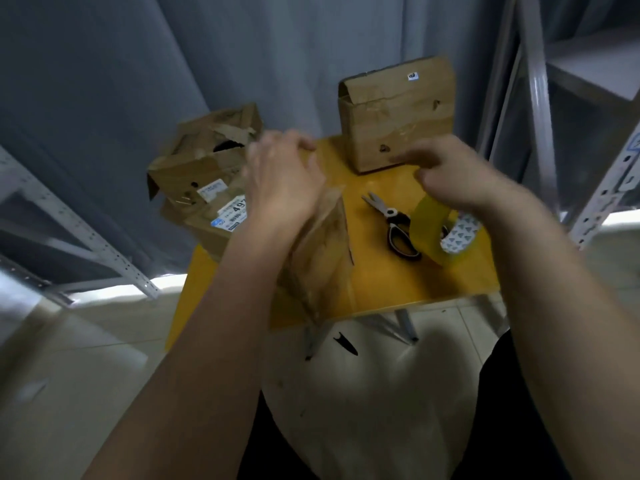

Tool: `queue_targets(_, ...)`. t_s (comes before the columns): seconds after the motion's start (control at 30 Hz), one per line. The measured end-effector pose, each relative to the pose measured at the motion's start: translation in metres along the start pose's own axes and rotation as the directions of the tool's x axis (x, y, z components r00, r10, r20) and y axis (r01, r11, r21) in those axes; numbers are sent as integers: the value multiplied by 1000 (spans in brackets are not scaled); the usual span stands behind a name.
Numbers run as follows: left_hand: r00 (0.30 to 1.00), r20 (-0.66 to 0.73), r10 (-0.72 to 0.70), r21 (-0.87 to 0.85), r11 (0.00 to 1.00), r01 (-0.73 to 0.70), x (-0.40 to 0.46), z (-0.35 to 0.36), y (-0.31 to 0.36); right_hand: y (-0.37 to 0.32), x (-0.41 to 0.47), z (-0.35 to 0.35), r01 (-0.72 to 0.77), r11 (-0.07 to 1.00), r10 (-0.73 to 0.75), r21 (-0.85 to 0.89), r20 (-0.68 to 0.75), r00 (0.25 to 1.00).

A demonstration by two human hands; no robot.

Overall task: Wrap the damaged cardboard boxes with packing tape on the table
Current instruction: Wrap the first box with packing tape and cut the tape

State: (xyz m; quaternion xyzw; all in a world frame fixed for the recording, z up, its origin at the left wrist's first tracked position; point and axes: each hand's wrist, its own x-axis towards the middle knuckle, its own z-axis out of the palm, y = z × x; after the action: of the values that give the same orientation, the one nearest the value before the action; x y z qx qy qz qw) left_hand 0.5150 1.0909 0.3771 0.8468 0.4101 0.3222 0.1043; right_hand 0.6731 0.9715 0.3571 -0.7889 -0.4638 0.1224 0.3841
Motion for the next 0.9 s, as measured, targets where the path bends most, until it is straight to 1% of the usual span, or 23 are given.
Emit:
queue_targets(0.03,997,9,-75,61,995,75,1,-4,-14,-16,-4,12,107,989,-100,101,-80,992)
queue_targets(0.07,989,19,-146,96,985,143,-1,-6,-26,-29,-6,26,215,964,-195,159,-132,972)
queue_targets(0.1,978,27,-206,115,973,201,-4,-7,-37,-38,-5,40,299,938,-277,175,-140,951)
queue_targets(0.13,966,32,-258,127,959,252,-7,-7,-46,-44,-3,55,340,928,-327,150,-107,939)
queue_targets(0.17,951,36,-308,133,944,301,-11,-5,-54,-46,-1,69,335,937,-332,101,-45,942)
queue_targets(0.2,935,33,-354,126,929,347,-15,-3,-59,-44,1,80,290,955,-292,64,20,956)
queue_targets(0.23,919,16,-394,99,915,391,-18,0,-63,-40,3,89,230,971,-234,70,56,971)
queue_targets(0.3,887,-41,-460,-22,888,459,-19,5,-64,-34,4,96,140,969,-152,205,41,988)
queue_targets(0.37,840,-123,-528,-196,843,501,-19,9,-63,-32,6,98,37,945,-49,326,28,998)
queue_targets(0.4,805,-155,-572,-306,803,512,-20,11,-64,-30,9,98,-32,933,16,359,46,999)
queue_targets(0.43,763,-154,-628,-446,733,513,-19,12,-67,-29,10,97,-113,921,87,374,86,992)
queue_targets(0.47,717,-114,-688,-613,616,494,-19,12,-74,-26,11,95,-206,901,157,381,156,975)
queue_targets(0.5,665,-33,-746,-762,449,467,-20,12,-81,-24,9,93,-290,872,213,395,229,950)
queue_targets(0.53,617,80,-783,-850,270,453,-23,13,-88,-24,8,92,-347,845,249,406,276,928)
queue_targets(0.57,591,187,-784,-880,133,455,-27,14,-97,-24,7,91,-368,824,258,431,294,920)
queue_targets(0.6,592,261,-763,-871,78,485,-30,15,-104,-23,7,91,-354,804,238,479,286,928)
queue_targets(0.67,621,325,-713,-842,81,534,-35,20,-115,-23,8,99,-314,746,193,588,261,946)
queue_targets(0.7,637,330,-696,-836,98,540,-35,22,-119,-25,7,103,-327,712,188,621,279,942)
queue_targets(0.77,640,307,-704,-839,117,532,-34,24,-120,-26,5,108,-373,669,158,643,367,917)
queue_targets(0.8,637,300,-710,-846,110,521,-33,22,-118,-26,3,107,-388,668,128,636,415,901)
queue_targets(0.83,642,299,-706,-859,93,503,-31,21,-115,-26,1,105,-387,660,103,644,433,896)
queue_targets(0.87,671,302,-677,-889,55,455,-28,21,-112,-25,0,100,-360,636,72,683,412,908)
queue_targets(0.9,716,295,-632,-907,50,418,-22,20,-106,-24,0,94,-320,598,45,735,367,929)
